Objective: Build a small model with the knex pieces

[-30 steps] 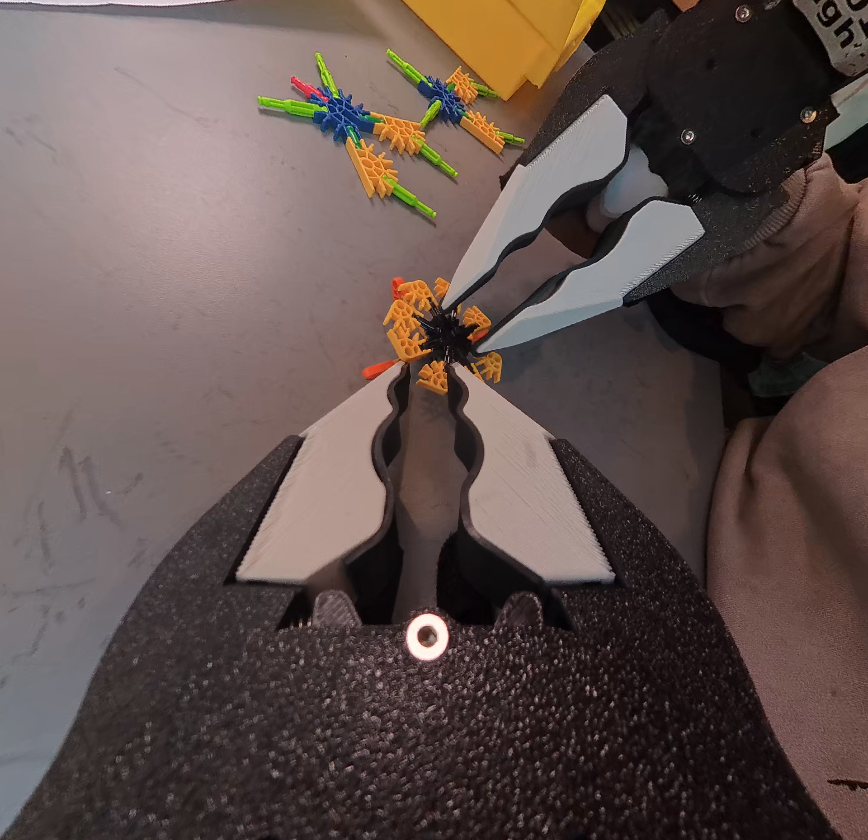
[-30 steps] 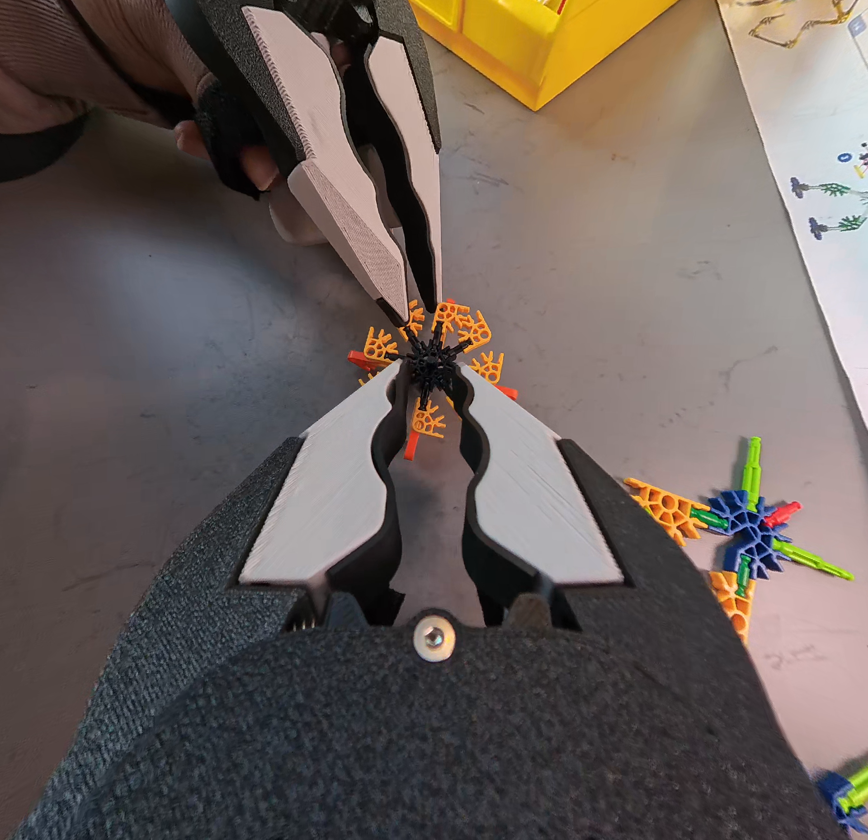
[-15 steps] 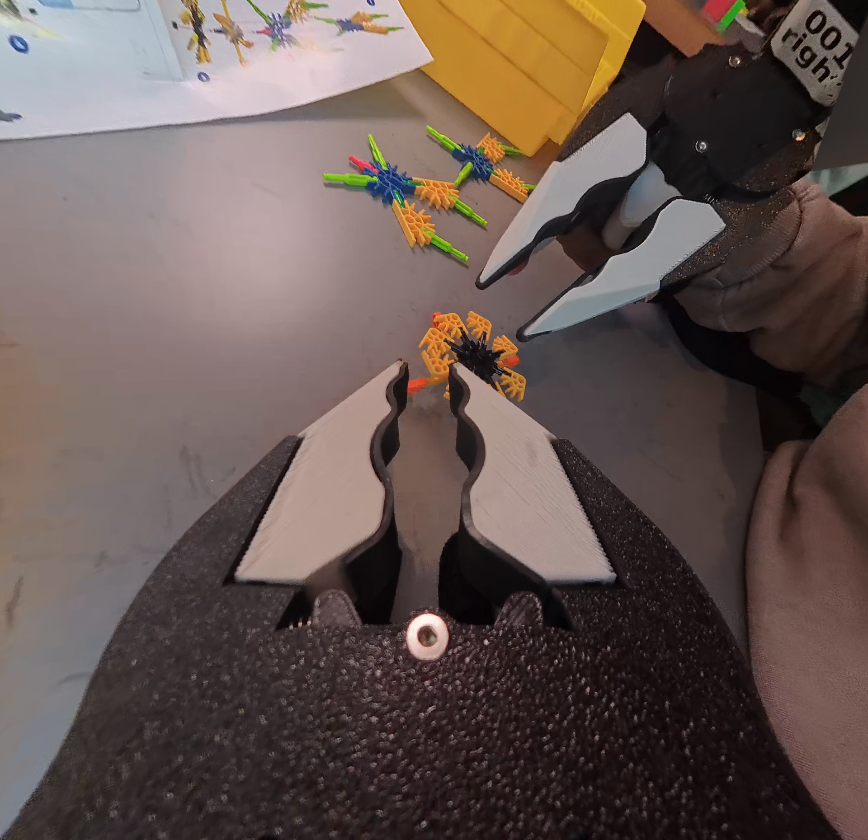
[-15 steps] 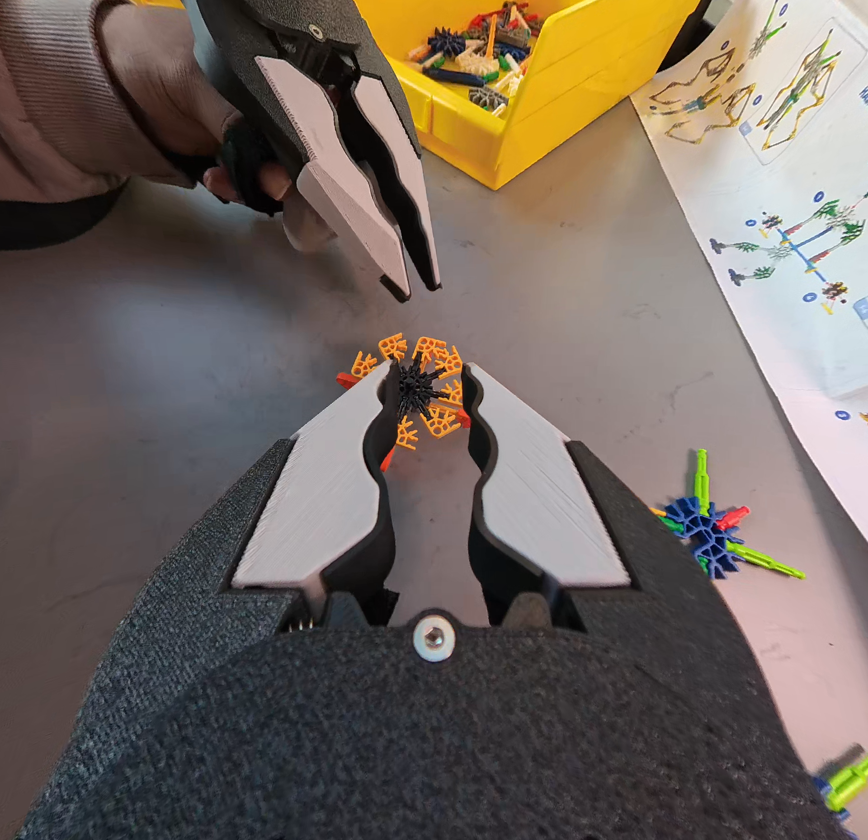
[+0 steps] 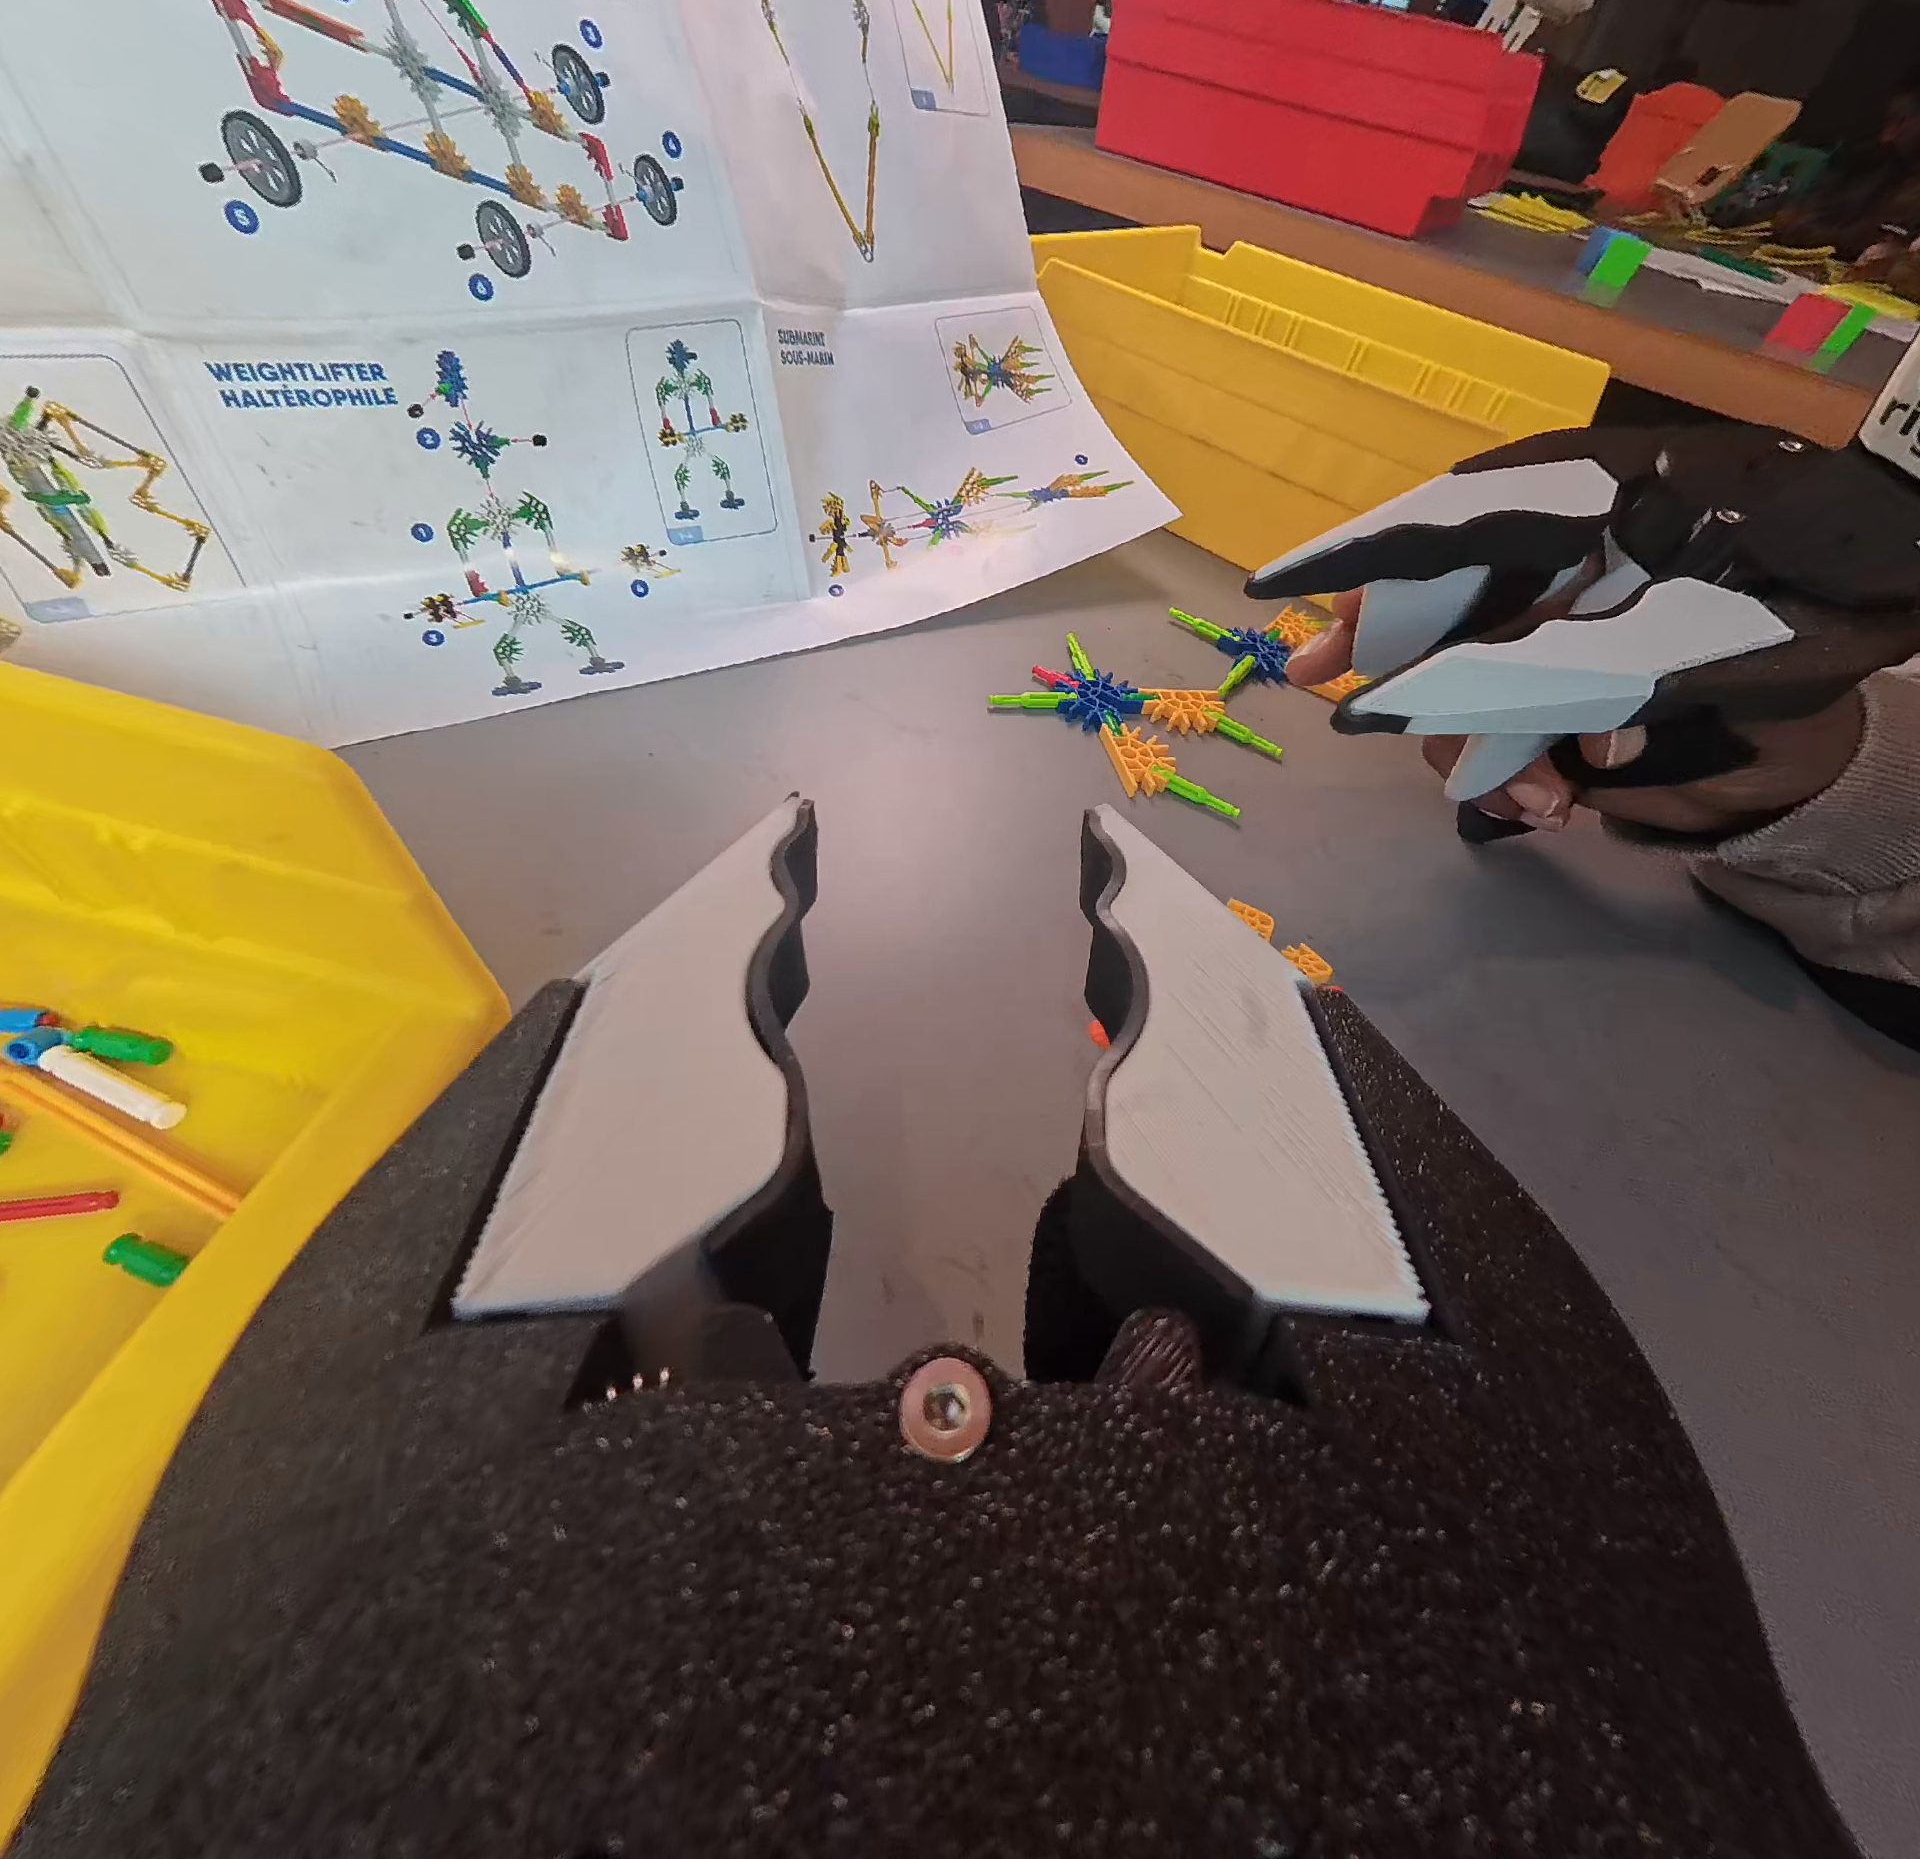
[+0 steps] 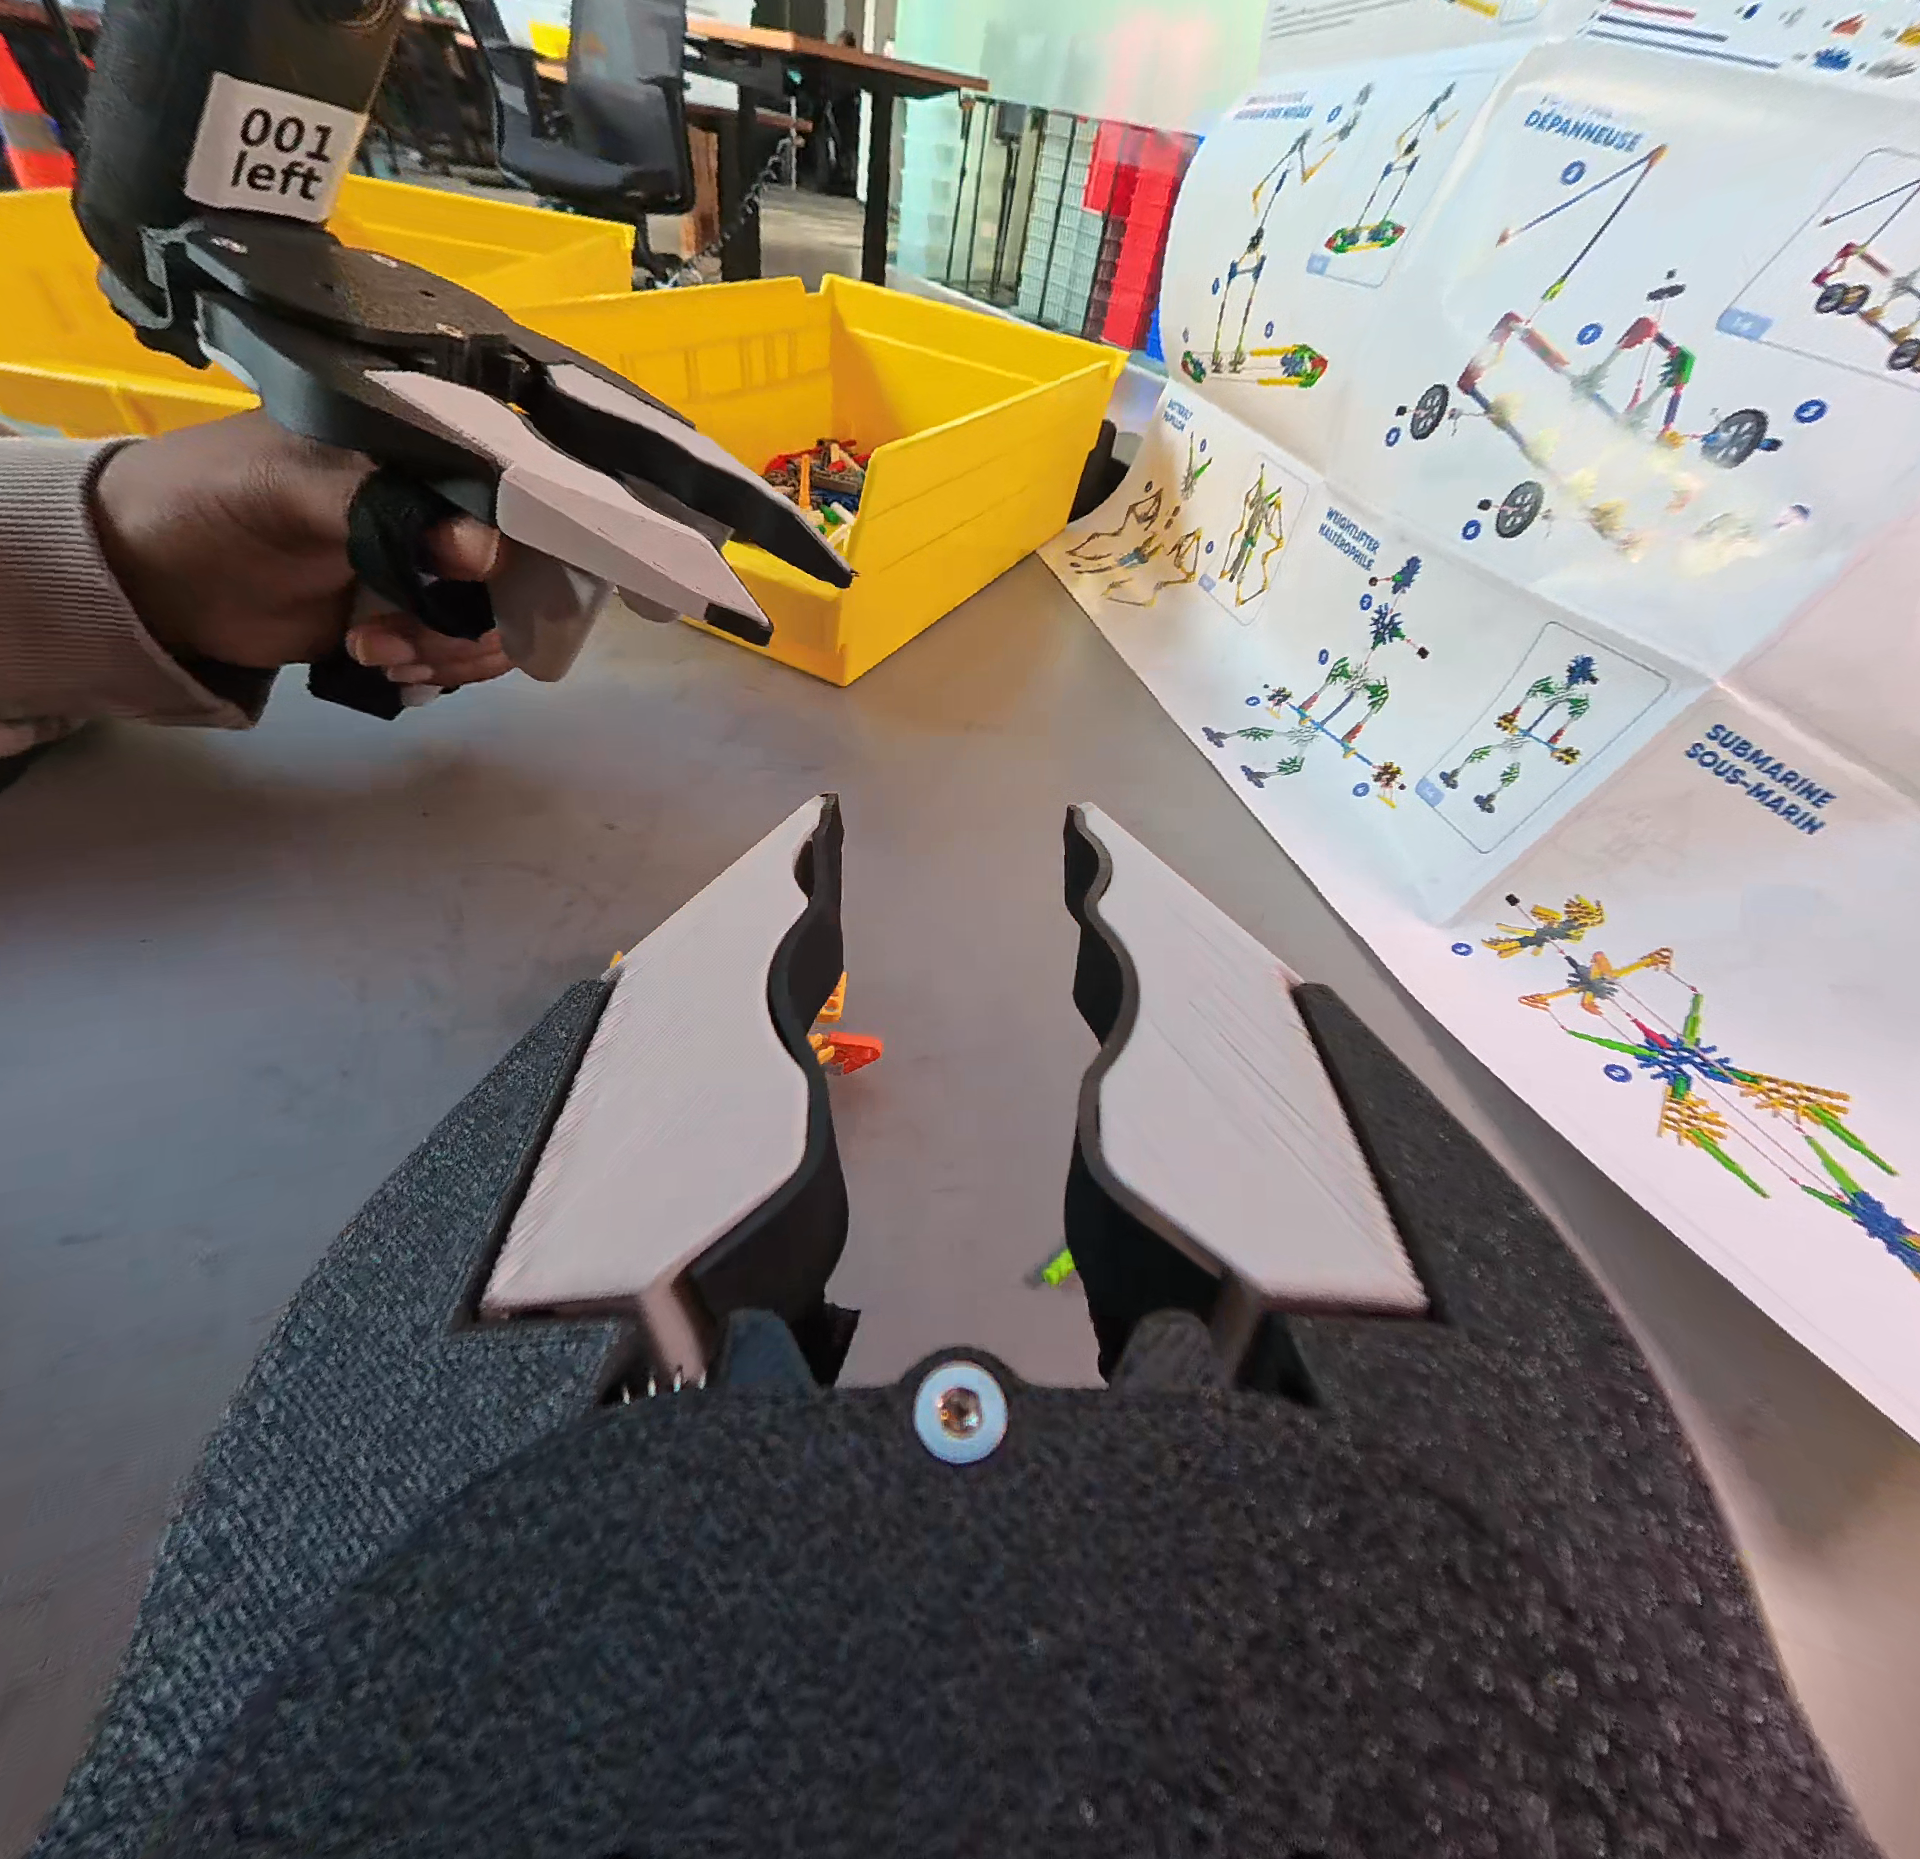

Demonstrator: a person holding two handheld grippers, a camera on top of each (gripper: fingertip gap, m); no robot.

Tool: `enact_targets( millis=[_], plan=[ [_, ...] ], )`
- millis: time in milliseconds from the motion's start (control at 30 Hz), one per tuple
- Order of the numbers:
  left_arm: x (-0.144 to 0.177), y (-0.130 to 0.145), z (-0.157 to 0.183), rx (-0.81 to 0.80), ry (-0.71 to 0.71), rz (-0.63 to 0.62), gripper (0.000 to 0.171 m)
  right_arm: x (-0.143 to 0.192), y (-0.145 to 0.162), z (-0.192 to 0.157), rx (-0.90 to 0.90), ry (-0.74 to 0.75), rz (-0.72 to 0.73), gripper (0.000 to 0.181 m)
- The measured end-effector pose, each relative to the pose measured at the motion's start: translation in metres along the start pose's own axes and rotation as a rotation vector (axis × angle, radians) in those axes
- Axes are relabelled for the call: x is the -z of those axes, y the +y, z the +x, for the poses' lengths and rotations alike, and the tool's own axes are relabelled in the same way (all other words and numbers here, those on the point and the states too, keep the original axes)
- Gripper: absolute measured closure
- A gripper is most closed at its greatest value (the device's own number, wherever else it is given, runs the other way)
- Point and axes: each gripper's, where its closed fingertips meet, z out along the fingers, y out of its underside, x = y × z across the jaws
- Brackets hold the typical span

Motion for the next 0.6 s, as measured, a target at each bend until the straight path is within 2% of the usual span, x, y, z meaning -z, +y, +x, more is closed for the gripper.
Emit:
enact_targets(
  millis=[300, 600],
  plan=[
    [0.0, -0.001, -0.01, -0.033, -0.069, 0.032, 0.122, 0.013, -0.009, 0.025, -0.024, 0.103, 0.087, 0.145],
    [0.004, -0.011, -0.012, -0.093, -0.118, 0.104, 0.129, 0.041, -0.043, 0.047, 0.001, 0.226, 0.219, 0.149]
  ],
)
